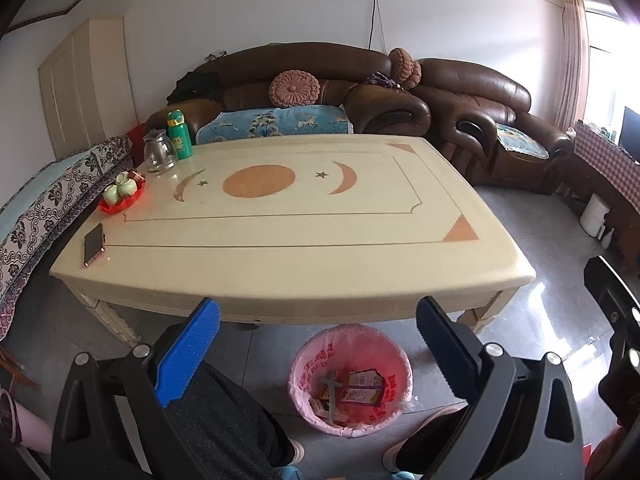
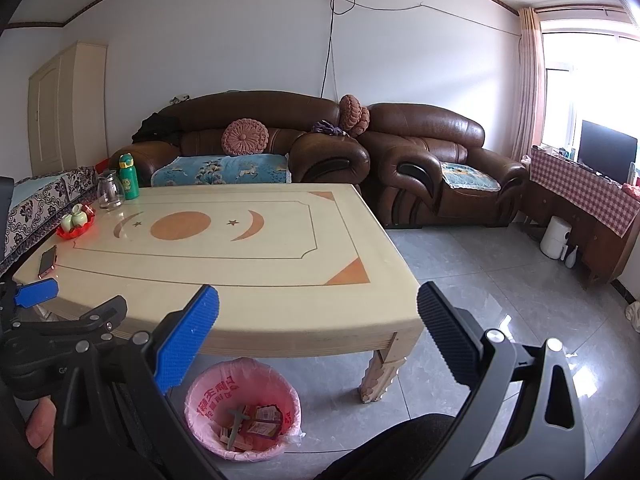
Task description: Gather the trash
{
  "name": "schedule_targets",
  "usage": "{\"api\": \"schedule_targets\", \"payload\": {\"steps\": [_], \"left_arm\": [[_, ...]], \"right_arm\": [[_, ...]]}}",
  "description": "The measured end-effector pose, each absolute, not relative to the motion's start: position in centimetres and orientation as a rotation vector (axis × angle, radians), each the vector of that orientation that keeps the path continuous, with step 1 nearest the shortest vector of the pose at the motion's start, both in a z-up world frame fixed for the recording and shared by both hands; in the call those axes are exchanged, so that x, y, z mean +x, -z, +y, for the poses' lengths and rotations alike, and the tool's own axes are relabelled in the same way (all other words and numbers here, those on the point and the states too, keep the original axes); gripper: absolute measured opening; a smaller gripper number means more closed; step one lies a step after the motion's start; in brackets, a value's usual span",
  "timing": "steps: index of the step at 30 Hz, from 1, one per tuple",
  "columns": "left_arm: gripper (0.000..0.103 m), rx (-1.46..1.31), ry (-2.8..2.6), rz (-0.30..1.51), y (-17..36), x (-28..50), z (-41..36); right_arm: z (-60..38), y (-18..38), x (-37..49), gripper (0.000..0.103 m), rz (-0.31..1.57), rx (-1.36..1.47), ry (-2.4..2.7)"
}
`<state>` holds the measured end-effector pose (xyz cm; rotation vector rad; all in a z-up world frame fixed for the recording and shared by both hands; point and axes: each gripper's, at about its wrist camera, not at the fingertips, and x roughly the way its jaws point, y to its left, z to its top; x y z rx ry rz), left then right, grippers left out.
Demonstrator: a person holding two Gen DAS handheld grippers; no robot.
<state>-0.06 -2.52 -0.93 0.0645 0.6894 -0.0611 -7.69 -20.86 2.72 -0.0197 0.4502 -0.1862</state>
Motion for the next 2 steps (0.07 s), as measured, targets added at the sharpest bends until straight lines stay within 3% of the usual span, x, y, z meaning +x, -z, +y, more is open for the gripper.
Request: {"api": "schedule_targets", "payload": {"steps": [2], "left_arm": [[0.096,0.071,0.066,0.684,0.88,-0.17,-2.61]], "right_arm": [[-20.86,-2.68,-7.67,0.097,0.451,-0.019,0.185]]}}
